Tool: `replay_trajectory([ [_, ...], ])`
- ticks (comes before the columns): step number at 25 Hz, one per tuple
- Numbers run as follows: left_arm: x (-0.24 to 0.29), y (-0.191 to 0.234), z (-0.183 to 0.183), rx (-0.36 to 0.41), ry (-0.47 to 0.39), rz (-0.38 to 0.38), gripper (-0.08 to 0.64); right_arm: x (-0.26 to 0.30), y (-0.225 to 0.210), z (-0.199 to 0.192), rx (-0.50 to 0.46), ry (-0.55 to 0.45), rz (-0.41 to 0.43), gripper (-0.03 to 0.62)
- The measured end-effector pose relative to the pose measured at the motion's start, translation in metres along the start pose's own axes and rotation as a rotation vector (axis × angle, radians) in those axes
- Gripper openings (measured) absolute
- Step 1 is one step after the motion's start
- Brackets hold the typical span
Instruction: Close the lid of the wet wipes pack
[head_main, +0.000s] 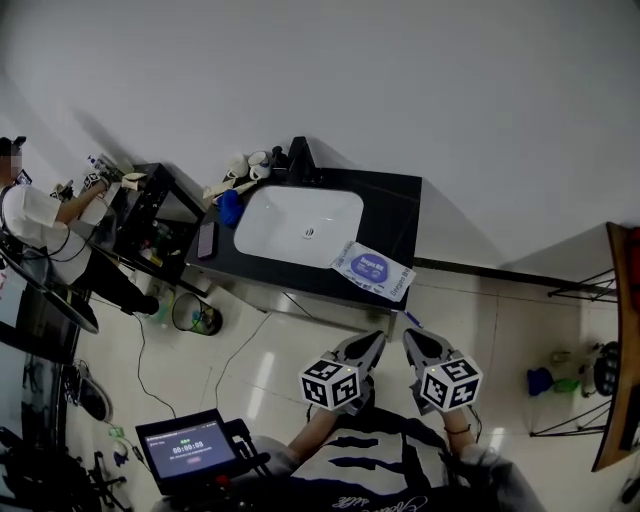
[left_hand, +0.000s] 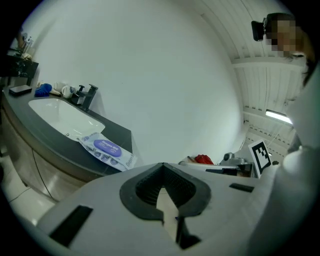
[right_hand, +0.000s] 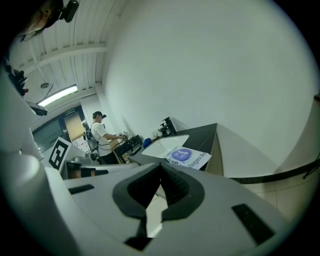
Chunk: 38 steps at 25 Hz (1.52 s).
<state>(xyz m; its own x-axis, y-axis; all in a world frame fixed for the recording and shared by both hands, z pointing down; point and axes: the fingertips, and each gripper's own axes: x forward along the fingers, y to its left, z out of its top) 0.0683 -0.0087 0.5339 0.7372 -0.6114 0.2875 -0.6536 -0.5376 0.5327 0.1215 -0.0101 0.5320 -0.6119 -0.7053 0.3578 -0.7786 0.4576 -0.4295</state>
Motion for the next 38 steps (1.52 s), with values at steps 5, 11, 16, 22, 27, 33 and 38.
replay_trajectory([
  [5, -0.028, -0.048, -0.049, 0.001, 0.008, 0.034, 0.002, -0.053, 0.015, -0.017, 0.004, -0.037, 0.046, -0.006],
  [11, -0.055, -0.048, -0.063, 0.004, -0.014, 0.094, 0.000, -0.051, 0.031, -0.031, 0.022, -0.044, 0.106, -0.006],
  [16, -0.090, -0.070, -0.068, 0.038, -0.046, 0.135, 0.000, -0.077, 0.064, -0.046, 0.020, -0.048, 0.145, -0.006],
  [22, -0.134, -0.076, -0.045, 0.033, -0.060, 0.112, 0.000, -0.078, 0.109, -0.030, 0.028, -0.058, 0.128, -0.006],
  [27, -0.144, -0.070, -0.059, 0.041, -0.048, 0.104, 0.002, -0.079, 0.114, -0.041, 0.037, -0.083, 0.111, -0.006],
  [33, -0.159, -0.060, -0.068, 0.053, -0.041, 0.085, 0.000, -0.077, 0.132, -0.056, 0.027, -0.095, 0.092, -0.006],
  [38, -0.162, -0.060, -0.075, 0.069, -0.055, 0.059, 0.001, -0.083, 0.138, -0.067, 0.008, -0.103, 0.070, -0.006],
])
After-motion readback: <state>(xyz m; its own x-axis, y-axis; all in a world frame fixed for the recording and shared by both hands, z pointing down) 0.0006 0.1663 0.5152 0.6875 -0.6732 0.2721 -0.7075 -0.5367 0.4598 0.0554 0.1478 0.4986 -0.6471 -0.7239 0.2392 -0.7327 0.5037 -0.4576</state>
